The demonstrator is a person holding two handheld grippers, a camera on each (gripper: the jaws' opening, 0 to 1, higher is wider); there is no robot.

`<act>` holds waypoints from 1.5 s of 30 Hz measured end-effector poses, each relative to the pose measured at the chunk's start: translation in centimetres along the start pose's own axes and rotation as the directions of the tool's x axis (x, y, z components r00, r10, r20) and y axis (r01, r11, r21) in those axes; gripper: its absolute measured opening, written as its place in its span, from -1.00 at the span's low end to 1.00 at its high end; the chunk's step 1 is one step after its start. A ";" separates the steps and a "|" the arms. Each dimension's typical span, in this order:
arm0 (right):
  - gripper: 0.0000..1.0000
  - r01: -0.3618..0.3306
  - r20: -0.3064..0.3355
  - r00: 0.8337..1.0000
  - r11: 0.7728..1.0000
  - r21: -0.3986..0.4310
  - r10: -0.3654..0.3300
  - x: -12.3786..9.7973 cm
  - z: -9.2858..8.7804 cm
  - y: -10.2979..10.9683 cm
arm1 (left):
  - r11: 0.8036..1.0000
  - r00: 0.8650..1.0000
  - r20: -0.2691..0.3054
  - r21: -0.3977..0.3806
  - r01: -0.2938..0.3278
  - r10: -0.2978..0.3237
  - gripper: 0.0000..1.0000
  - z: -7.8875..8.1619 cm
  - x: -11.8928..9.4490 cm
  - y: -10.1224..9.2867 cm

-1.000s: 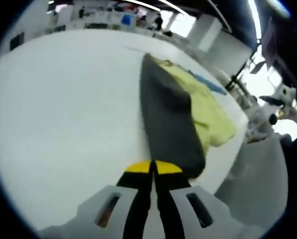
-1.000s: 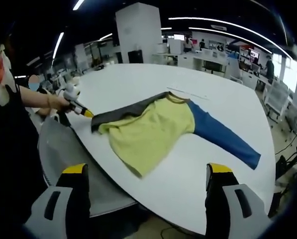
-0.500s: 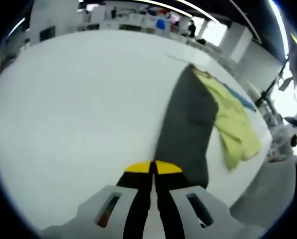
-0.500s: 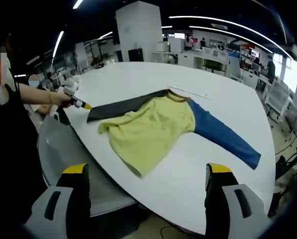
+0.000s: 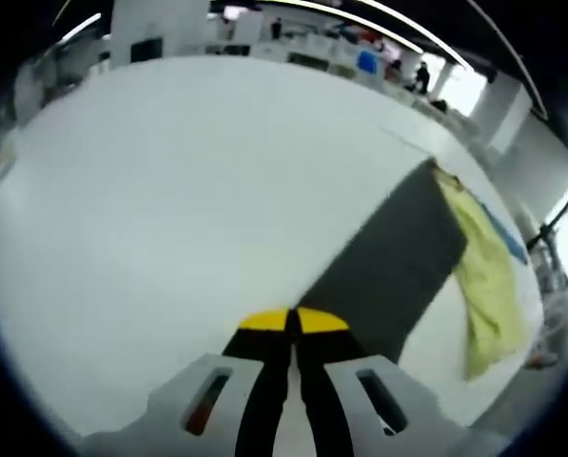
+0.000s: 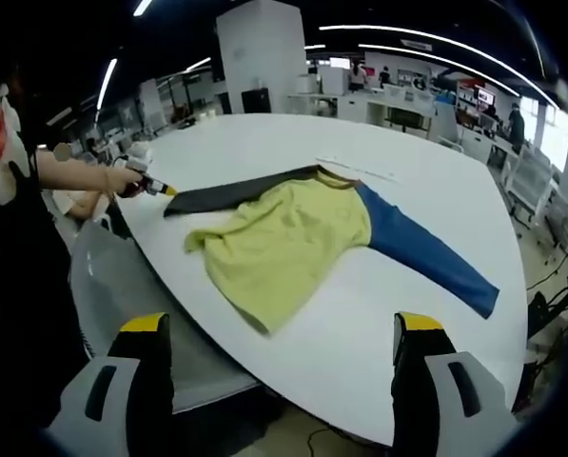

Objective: Fold the garment on the visible template until the final outline fits inside the template.

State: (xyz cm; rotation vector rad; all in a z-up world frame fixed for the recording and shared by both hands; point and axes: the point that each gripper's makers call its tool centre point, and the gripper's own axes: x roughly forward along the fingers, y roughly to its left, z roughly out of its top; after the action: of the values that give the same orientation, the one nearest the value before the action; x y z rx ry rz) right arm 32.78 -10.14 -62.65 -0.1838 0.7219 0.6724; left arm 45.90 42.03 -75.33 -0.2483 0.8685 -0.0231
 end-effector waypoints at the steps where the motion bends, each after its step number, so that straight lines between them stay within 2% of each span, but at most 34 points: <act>1: 0.92 0.002 -0.001 1.000 1.000 0.002 -0.002 0.0 0.0 -0.1 | 1.000 1.000 0.005 -0.008 -0.008 0.008 -1.00 0.3 0.1 0.2; 11: 0.92 0.004 0.009 1.000 1.000 0.024 -0.004 1.0 1.1 -0.7 | 0.992 0.995 0.050 -0.093 -0.082 0.087 -1.00 3.4 2.0 2.7; 26: 0.91 -0.029 -0.026 0.999 0.999 0.031 0.029 4.5 1.7 -0.9 | 0.991 0.991 0.065 -0.070 -0.115 0.119 -1.00 8.3 4.2 5.6; 34: 0.90 -0.047 -0.023 0.999 0.998 0.034 0.048 5.8 2.2 -1.2 | 0.993 0.993 0.039 -0.036 -0.114 0.115 -1.00 8.5 5.3 6.2; 39: 0.89 -0.049 -0.027 0.998 0.998 0.039 0.050 6.2 2.1 -1.5 | 0.994 0.994 0.015 0.005 -0.108 0.108 -1.00 9.0 7.6 8.0; 45: 0.88 -0.054 -0.039 0.998 0.997 0.046 0.056 6.6 1.8 -1.6 | 0.991 0.993 0.005 0.063 -0.116 0.116 -1.00 9.9 8.9 9.4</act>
State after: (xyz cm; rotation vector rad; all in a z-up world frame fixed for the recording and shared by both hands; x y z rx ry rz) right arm 38.43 -7.31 -65.82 -0.1372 0.7824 0.7058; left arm 58.41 52.11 -77.99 -0.1383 0.8781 0.0577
